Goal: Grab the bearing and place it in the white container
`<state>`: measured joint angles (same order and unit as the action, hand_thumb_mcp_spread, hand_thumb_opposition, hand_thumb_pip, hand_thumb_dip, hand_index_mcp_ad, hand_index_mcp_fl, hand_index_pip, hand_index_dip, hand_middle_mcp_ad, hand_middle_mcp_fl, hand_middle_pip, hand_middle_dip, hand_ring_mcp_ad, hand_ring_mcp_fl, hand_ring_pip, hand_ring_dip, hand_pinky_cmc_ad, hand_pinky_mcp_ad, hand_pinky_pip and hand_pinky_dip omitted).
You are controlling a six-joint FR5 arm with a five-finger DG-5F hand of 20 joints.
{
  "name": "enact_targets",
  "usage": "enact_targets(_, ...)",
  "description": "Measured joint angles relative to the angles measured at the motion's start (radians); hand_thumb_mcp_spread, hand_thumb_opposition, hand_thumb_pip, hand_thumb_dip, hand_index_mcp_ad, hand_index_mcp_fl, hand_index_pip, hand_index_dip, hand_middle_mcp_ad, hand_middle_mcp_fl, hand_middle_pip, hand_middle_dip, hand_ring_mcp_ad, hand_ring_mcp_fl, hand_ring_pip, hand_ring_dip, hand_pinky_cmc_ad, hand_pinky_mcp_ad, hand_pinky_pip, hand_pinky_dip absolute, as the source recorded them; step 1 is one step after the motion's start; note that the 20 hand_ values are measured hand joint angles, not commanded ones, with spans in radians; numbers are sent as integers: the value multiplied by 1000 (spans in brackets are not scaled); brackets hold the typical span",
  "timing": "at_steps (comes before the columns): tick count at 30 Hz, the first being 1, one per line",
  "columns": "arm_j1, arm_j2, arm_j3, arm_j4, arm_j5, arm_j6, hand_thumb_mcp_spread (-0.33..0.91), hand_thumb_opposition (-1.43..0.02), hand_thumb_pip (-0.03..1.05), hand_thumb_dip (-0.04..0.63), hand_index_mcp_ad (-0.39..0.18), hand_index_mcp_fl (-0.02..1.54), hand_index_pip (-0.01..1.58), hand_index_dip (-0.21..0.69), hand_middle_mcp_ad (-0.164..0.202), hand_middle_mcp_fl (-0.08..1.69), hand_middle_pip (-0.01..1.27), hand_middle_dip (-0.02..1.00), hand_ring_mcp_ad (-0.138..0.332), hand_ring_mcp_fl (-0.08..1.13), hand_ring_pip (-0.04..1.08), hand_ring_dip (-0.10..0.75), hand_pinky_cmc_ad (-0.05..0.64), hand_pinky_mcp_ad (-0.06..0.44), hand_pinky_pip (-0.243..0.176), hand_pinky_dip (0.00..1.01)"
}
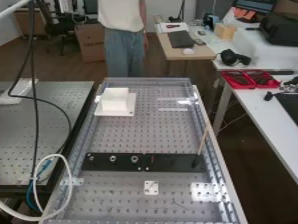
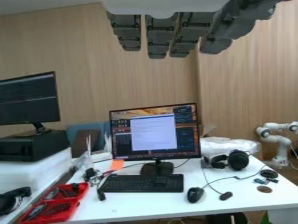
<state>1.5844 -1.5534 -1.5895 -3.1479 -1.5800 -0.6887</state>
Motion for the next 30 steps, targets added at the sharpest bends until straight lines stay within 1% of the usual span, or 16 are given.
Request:
enact_targets(1,0,0,0,0,0,0,3,-21,21,-7,-40,3,-7,10,12,17,17,24,7,2,12,19,86,23,-10,17)
enact_targets(3,-2,-2,2,-1,-1,0,99,-206,227,5,-40,9,17,14,-12,14,23,23,0,0,24,16,86,23,-10,24)
enact_targets(4,-2,-2,3,-1,-1,0,152,-304,284,7,-40,7,24,14,-12,19,52,33,3,7,24,19,80,33,-10,45)
enact_targets(5,-3,-3,4,-1,-1,0,141,-356,290,7,-40,3,35,31,-12,19,72,51,5,7,40,19,98,31,-10,61)
enact_targets(6,-4,-3,5,-2,-1,0,152,-405,284,2,-40,9,52,49,-12,16,79,65,16,2,58,21,113,54,-10,75)
enact_targets(8,-4,-4,7,-2,-2,0,166,-510,323,7,-40,9,63,61,-12,14,94,94,59,7,72,26,147,84,-10,108)
enact_targets(10,-5,-5,7,-2,-3,0,169,-538,333,7,-40,10,70,79,-12,23,108,106,84,2,87,28,187,96,-10,134)
enact_targets(11,-6,-5,8,-2,-3,1,169,-555,333,7,-40,10,66,79,-12,17,110,113,87,5,94,37,197,117,-10,138)
enact_targets(12,-6,-6,8,-2,-3,2,169,-571,333,7,-40,7,63,77,-10,17,106,110,105,5,91,40,216,113,-16,143)
enact_targets(13,-7,-6,8,-2,-3,3,169,-586,333,7,-44,7,66,89,-9,19,122,126,117,5,87,44,230,134,-28,154)
enact_targets(15,-8,-7,7,-2,-5,4,169,-604,337,3,-40,10,86,103,-5,23,126,127,122,21,86,44,237,141,-30,162)
enact_targets(17,-8,-7,7,-1,-5,3,175,-614,377,3,-38,10,87,105,-2,23,126,134,138,16,87,44,246,148,-33,169)
enact_targets(20,-7,-4,4,3,-5,3,173,-635,379,3,-30,10,87,103,-9,17,126,143,145,19,103,45,267,155,-44,173)
enact_targets(25,-4,-1,0,4,-1,4,169,-634,379,7,-23,10,87,106,0,16,126,141,152,31,108,51,264,166,-40,185)
enact_targets(26,-4,-1,-2,4,0,5,169,-634,379,3,-23,10,87,106,0,23,129,145,152,31,108,51,262,168,-54,180)
enact_targets(30,-1,1,-6,5,3,5,180,-641,379,3,-24,26,87,108,3,26,134,148,154,33,108,51,278,164,-59,183)
